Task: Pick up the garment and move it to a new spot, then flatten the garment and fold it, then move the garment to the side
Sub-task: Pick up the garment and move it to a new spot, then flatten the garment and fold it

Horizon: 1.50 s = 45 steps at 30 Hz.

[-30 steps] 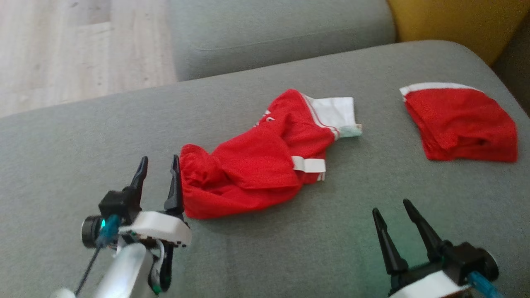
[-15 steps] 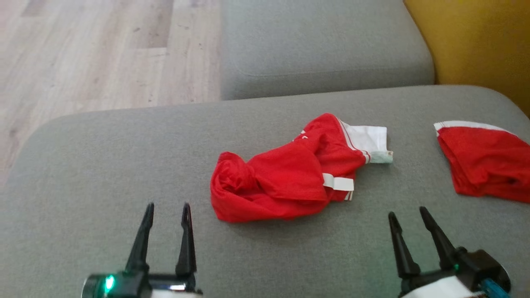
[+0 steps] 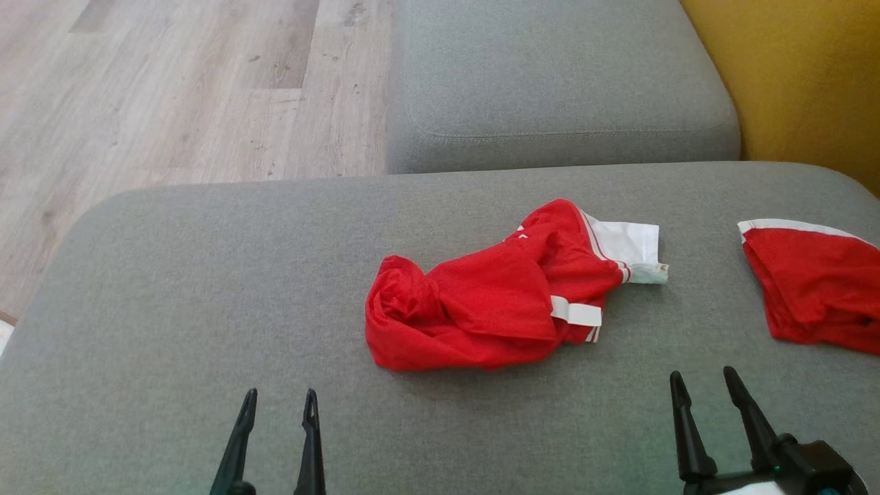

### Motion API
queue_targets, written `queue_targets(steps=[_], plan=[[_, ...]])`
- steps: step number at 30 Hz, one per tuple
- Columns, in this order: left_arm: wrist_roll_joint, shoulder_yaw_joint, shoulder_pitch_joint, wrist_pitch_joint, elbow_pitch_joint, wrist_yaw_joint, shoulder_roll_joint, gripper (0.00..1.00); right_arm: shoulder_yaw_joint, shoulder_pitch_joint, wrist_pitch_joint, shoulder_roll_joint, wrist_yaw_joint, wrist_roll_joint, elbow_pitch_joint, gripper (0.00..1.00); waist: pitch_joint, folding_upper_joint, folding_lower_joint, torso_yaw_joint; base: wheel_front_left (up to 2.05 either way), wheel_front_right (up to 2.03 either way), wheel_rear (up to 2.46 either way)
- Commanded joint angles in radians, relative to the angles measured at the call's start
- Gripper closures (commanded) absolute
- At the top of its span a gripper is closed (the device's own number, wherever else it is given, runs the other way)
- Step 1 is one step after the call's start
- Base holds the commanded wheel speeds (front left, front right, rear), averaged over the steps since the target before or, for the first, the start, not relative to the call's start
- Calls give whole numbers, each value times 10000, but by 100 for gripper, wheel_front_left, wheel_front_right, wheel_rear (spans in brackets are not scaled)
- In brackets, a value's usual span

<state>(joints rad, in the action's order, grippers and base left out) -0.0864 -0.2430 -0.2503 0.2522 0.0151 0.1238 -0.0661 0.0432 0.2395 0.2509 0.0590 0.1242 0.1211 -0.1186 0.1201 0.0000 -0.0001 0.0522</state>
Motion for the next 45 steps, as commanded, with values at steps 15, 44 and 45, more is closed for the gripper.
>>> queue_targets(steps=[15, 44, 45], plan=[[-18, 312, 474, 95, -248, 266, 155, 0, 273, -266, 109, -73, 65, -16, 197, 0, -63, 0, 1, 160, 0, 0, 0], [-622, -1124, 2002, 95, 231, -208, 158, 0, 874, -618, 109, 402, 65, -10, 464, 0, -894, 0, 1, -1454, 0, 0, 0], [-672, -1373, 2269, 95, 399, -292, 158, 0, 911, -643, 109, 460, 65, -24, 479, 0, -1003, 0, 1, -1593, 0, 0, 0]])
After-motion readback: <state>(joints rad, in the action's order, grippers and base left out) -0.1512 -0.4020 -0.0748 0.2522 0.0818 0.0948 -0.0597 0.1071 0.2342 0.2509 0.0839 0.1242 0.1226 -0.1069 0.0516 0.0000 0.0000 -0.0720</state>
